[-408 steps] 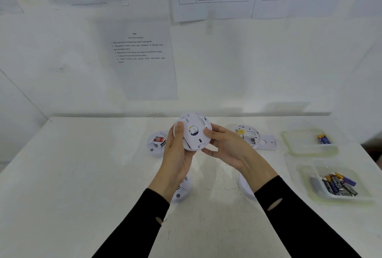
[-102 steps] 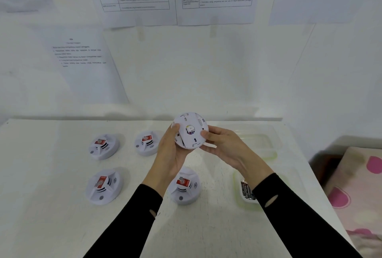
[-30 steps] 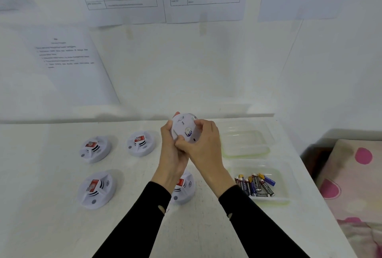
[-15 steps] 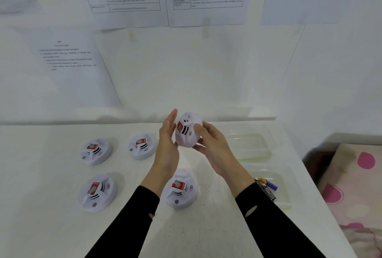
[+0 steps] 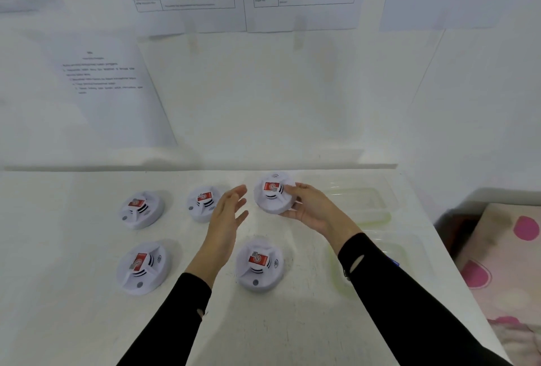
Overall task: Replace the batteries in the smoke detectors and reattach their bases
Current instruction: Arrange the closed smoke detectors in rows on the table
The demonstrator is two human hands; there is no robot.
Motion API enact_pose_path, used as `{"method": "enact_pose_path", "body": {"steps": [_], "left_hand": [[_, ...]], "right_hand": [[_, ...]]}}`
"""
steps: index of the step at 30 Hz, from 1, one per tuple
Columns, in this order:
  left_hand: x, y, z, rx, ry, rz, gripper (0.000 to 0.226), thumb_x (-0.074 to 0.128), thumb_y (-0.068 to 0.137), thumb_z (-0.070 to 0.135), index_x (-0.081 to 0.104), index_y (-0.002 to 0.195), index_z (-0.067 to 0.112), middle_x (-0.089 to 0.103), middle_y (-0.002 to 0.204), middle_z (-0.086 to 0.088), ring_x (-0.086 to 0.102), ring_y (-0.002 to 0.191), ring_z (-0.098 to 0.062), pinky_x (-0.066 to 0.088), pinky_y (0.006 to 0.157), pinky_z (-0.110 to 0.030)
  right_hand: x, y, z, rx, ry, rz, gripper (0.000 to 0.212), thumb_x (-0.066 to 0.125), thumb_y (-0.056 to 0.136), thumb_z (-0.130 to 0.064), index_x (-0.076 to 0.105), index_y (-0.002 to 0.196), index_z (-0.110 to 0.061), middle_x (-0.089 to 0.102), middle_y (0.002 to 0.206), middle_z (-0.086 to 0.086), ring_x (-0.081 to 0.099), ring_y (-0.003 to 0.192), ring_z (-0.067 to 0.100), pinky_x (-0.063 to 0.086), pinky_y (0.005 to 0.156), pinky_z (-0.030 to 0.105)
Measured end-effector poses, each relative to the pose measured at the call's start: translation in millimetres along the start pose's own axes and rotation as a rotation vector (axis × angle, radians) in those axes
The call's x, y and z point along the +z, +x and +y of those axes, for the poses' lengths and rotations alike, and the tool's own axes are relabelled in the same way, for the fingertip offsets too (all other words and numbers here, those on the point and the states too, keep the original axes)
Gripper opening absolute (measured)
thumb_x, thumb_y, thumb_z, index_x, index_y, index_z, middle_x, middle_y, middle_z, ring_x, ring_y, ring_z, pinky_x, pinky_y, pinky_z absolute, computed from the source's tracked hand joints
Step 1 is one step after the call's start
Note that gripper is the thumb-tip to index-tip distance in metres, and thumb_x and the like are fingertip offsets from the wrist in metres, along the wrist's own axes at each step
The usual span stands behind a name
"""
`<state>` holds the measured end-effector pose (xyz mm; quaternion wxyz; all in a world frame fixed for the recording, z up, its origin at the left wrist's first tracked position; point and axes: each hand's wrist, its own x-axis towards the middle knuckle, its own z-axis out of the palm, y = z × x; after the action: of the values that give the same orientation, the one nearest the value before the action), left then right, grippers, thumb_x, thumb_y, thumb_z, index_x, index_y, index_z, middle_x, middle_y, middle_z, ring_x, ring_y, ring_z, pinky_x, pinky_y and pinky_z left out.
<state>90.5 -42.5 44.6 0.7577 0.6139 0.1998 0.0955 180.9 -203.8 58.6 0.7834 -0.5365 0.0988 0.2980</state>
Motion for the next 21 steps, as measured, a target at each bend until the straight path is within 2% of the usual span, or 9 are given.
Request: {"method": "enact_pose_path", "body": {"steps": [4, 6, 9, 11, 14, 16, 17, 19, 21], "left_hand": [[-7, 12, -16, -0.227, 0.017, -0.013, 0.036, 0.039, 0.106, 0.019, 0.049, 0.138, 0.005, 0.055, 0.136, -0.011, 0.058, 0.117, -0.029, 0.047, 0.100, -0.035], [-3, 14, -19, -0.258, 0.004, -0.032, 0.034, 0.037, 0.106, 0.017, 0.051, 0.135, 0.004, 0.056, 0.134, -0.012, 0.058, 0.116, -0.027, 0.046, 0.100, -0.034], [5, 19, -17, -0.238, 0.003, -0.039, 0.029, 0.035, 0.106, 0.016, 0.057, 0.123, 0.009, 0.060, 0.125, -0.006, 0.059, 0.106, -0.017, 0.046, 0.098, -0.030], [9, 25, -16, -0.217, -0.009, -0.025, 0.026, 0.037, 0.106, 0.017, 0.058, 0.120, 0.013, 0.062, 0.114, 0.000, 0.060, 0.100, -0.013, 0.046, 0.093, -0.027], [9, 36, -18, -0.210, -0.003, 0.000, 0.032, 0.036, 0.106, 0.017, 0.051, 0.134, 0.010, 0.059, 0.123, -0.005, 0.058, 0.110, -0.020, 0.045, 0.097, -0.030], [8, 40, -22, -0.199, 0.050, -0.020, 0.028, 0.038, 0.105, 0.013, 0.057, 0.124, 0.008, 0.063, 0.122, -0.008, 0.060, 0.107, -0.018, 0.047, 0.095, -0.028], [7, 43, -27, -0.192, 0.083, -0.045, 0.028, 0.039, 0.104, 0.011, 0.057, 0.123, 0.006, 0.064, 0.125, -0.009, 0.060, 0.109, -0.018, 0.048, 0.097, -0.029], [3, 45, -37, -0.166, 0.181, -0.071, 0.037, 0.043, 0.103, 0.013, 0.048, 0.139, 0.007, 0.054, 0.140, -0.008, 0.053, 0.127, -0.021, 0.042, 0.111, -0.036], [-2, 41, -42, -0.125, 0.295, -0.084, 0.045, 0.050, 0.102, 0.015, 0.044, 0.146, 0.012, 0.052, 0.143, -0.001, 0.049, 0.133, -0.018, 0.038, 0.114, -0.038]], "right_hand": [[7, 9, 17, 0.035, 0.089, 0.096, 0.062, 0.053, 0.095, 0.001, 0.026, 0.146, -0.021, 0.043, 0.138, 0.019, 0.055, 0.110, 0.037, 0.051, 0.084, 0.056], [12, 11, 28, 0.042, 0.057, 0.104, 0.059, 0.050, 0.096, -0.001, 0.026, 0.145, -0.023, 0.049, 0.129, 0.017, 0.056, 0.101, 0.033, 0.052, 0.076, 0.049], [16, 13, 45, -0.018, -0.149, 0.185, 0.044, 0.049, 0.096, -0.008, 0.035, 0.136, -0.018, 0.058, 0.105, 0.009, 0.058, 0.089, 0.025, 0.051, 0.068, 0.035], [12, 15, 53, -0.084, -0.314, 0.260, 0.037, 0.053, 0.095, -0.013, 0.042, 0.130, -0.015, 0.060, 0.106, 0.008, 0.057, 0.083, 0.015, 0.048, 0.064, 0.023], [3, 18, 58, -0.156, -0.429, 0.329, 0.027, 0.057, 0.094, -0.013, 0.049, 0.119, -0.009, 0.061, 0.112, 0.008, 0.056, 0.082, 0.008, 0.043, 0.061, 0.017], [-1, 21, 59, -0.153, -0.460, 0.338, 0.027, 0.063, 0.091, -0.012, 0.050, 0.114, -0.007, 0.060, 0.116, 0.009, 0.057, 0.090, 0.013, 0.046, 0.072, 0.021], [-2, 22, 60, -0.146, -0.461, 0.332, 0.031, 0.065, 0.089, -0.013, 0.050, 0.116, -0.006, 0.060, 0.118, 0.009, 0.057, 0.095, 0.016, 0.047, 0.078, 0.024], [-3, 22, 57, -0.110, -0.439, 0.303, 0.047, 0.067, 0.088, -0.012, 0.045, 0.129, -0.006, 0.059, 0.118, 0.009, 0.056, 0.099, 0.018, 0.046, 0.083, 0.026], [-6, 22, 52, -0.096, -0.453, 0.220, 0.051, 0.064, 0.088, -0.005, 0.043, 0.135, -0.004, 0.062, 0.107, 0.006, 0.058, 0.090, 0.014, 0.046, 0.074, 0.018]]}}
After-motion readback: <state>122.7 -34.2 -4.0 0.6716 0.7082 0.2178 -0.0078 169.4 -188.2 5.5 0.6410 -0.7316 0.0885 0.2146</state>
